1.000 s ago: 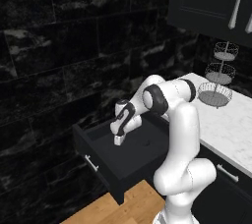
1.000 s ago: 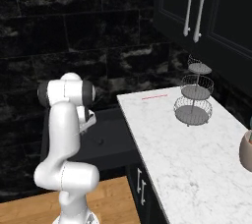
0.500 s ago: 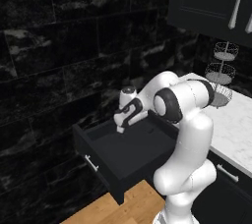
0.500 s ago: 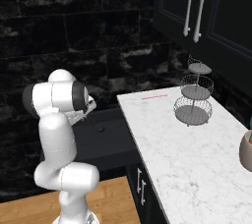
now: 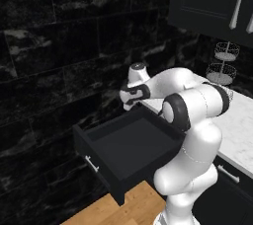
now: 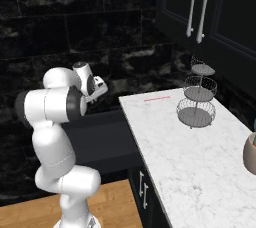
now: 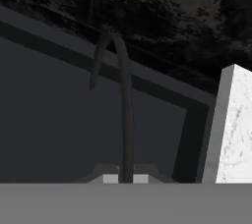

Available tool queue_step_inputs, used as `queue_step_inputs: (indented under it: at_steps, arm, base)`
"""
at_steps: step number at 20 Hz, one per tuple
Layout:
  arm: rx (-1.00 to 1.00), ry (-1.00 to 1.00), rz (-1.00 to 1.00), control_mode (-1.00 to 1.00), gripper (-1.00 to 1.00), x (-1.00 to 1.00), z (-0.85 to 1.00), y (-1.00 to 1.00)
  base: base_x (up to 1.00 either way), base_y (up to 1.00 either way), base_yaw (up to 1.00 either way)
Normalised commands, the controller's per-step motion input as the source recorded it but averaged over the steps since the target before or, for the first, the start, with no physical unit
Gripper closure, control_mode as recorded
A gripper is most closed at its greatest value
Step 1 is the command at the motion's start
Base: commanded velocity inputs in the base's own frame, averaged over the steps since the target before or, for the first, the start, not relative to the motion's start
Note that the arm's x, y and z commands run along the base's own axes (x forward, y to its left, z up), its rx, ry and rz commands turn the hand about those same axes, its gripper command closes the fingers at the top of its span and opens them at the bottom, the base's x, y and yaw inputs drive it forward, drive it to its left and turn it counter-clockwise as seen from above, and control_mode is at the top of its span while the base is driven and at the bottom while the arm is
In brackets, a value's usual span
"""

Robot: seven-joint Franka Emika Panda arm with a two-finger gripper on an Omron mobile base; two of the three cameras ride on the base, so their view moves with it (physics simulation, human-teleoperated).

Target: Pick the ladle from the drawer and place it on the counter.

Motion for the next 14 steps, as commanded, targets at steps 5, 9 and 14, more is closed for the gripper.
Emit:
queue_step_inputs:
  at_steps: [5, 9, 14]
  arm:
    - [0.07, -0.04, -0.2, -1.0, 1.0, -0.02, 0.61, -1.0]
    - [0.03, 0.0, -0.16, -1.0, 1.0, 0.0, 0.02, -1.0]
    - [0.04, 0.0, -0.09, -1.0, 1.0, 0.05, -0.29, -0.99]
  base:
    - [0.0, 0.0, 0.0]
    - [0.0, 0.0, 0.0]
    - [0.0, 0.0, 0.0]
